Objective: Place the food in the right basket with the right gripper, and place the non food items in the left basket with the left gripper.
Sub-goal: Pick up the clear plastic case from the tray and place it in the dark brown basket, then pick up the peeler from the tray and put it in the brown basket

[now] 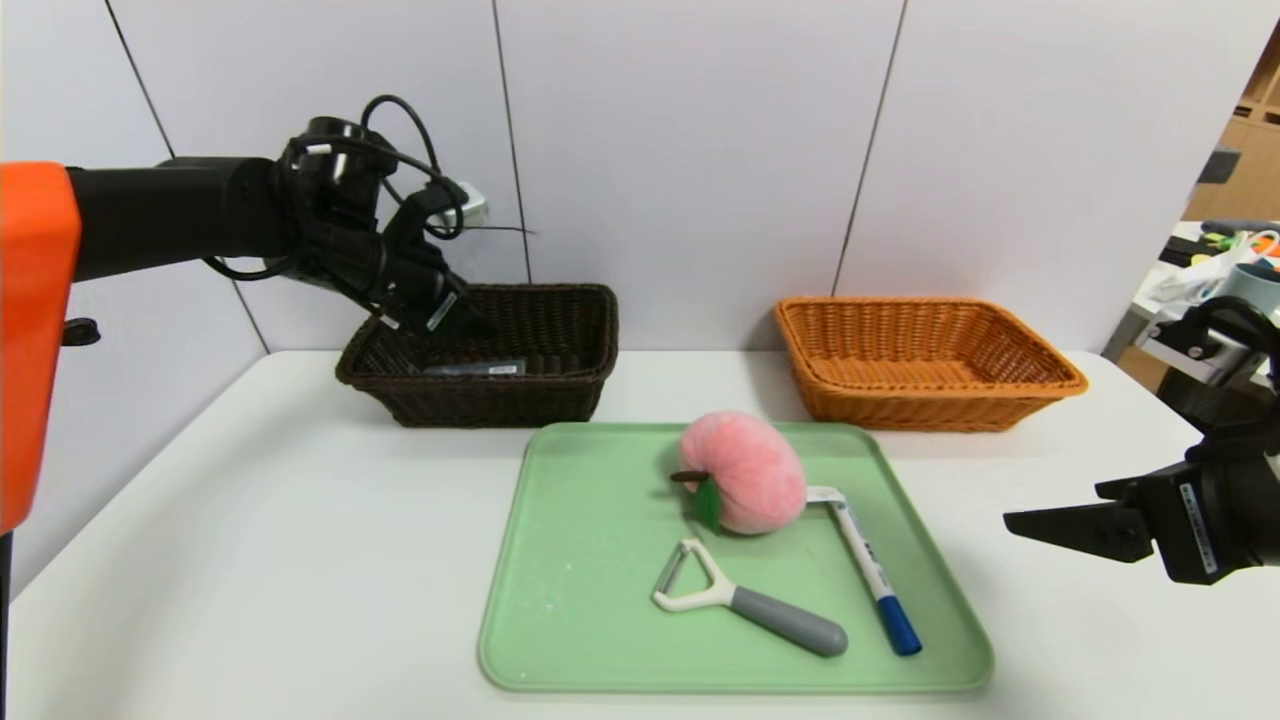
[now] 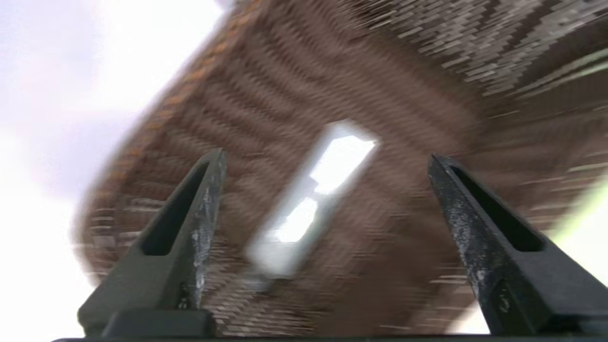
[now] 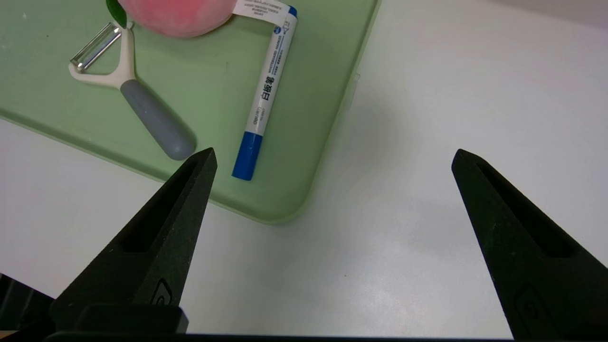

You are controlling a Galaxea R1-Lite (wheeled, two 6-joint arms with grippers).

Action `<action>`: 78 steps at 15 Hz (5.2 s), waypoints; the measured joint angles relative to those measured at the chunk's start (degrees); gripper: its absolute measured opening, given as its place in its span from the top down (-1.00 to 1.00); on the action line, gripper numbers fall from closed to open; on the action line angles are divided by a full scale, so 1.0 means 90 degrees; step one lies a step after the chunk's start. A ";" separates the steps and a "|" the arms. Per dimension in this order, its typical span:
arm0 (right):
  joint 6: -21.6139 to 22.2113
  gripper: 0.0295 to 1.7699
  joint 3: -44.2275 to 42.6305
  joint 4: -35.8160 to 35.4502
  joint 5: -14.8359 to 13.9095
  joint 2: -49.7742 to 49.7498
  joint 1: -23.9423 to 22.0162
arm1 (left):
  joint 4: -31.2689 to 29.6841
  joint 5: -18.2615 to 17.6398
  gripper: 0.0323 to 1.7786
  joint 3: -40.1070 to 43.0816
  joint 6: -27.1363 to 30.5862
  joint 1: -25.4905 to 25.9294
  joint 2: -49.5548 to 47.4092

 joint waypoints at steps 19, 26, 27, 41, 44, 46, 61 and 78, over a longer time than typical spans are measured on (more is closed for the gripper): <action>0.0037 -0.93 0.0299 -0.0539 -0.0003 -0.0027 -0.0083 | 0.1020 -0.1243 -0.89 0.0715 -0.0014 -0.3346 -0.0570; 0.0051 -0.93 0.0336 -0.0542 -0.0022 -0.0065 -0.0093 | 0.0962 -0.1226 -0.90 0.0910 0.0280 -0.4024 -0.0284; 0.0049 -0.93 0.0336 -0.0543 -0.0019 -0.0077 -0.0093 | 0.0943 -0.1214 -0.90 0.0985 0.0360 -0.4084 -0.0248; 0.0046 -0.93 0.0329 -0.0542 -0.0003 -0.0098 -0.0096 | 0.0284 -0.1430 -0.90 0.1490 0.0940 -0.4456 0.0242; 0.0046 -0.93 0.0336 -0.0543 0.0000 -0.0095 -0.0096 | 0.0287 -0.1403 -0.90 0.1489 0.1356 -0.4456 0.0359; 0.0046 -0.93 0.0336 -0.0542 0.0000 -0.0092 -0.0096 | 0.0280 -0.1398 -0.90 0.1464 0.1384 -0.4456 0.0435; 0.0046 -0.93 0.0364 -0.0551 0.0000 -0.0089 -0.0096 | -0.0043 -0.1327 -0.90 0.1342 0.1426 -0.4294 0.0698; 0.0046 -0.93 0.0363 -0.0570 0.0000 -0.0068 -0.0084 | 0.0773 -0.0177 -0.90 0.0922 0.1375 -0.4475 0.0753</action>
